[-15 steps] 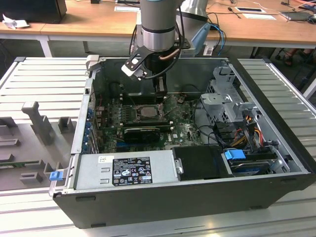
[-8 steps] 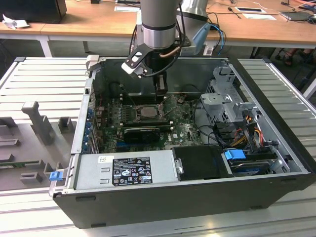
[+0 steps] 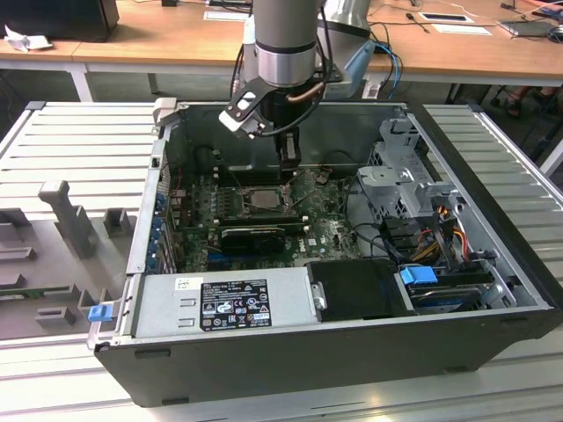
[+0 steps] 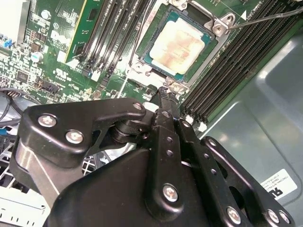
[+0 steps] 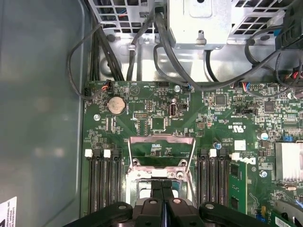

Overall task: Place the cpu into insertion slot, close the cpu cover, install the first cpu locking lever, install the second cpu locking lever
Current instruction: 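Close the cpu cover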

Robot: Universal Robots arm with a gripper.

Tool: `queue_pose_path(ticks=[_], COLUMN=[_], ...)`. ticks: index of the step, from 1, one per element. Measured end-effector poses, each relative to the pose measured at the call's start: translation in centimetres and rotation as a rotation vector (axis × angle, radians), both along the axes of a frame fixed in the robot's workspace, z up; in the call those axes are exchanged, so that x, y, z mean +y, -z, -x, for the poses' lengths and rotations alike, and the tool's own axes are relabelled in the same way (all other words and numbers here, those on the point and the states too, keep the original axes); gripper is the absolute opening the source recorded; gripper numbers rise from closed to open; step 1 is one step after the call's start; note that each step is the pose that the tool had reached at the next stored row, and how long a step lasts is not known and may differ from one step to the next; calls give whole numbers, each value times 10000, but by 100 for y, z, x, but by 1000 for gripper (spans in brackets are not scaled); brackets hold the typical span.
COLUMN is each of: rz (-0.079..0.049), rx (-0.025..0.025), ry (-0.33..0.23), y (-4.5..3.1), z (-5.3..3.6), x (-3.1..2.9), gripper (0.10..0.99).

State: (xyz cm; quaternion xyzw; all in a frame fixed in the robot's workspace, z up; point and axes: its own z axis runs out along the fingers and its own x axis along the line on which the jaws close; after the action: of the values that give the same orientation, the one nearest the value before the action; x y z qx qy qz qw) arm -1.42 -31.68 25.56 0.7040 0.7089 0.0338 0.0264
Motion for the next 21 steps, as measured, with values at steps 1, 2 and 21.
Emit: queue_pose_path(ticks=[1, 2, 21], rz=[2, -1, 2], rx=[4, 7, 72], ry=[0, 0, -1], y=[-5, -7, -50], z=[-14, -31, -247], x=[0, 0, 0], gripper=[106, 106, 106])
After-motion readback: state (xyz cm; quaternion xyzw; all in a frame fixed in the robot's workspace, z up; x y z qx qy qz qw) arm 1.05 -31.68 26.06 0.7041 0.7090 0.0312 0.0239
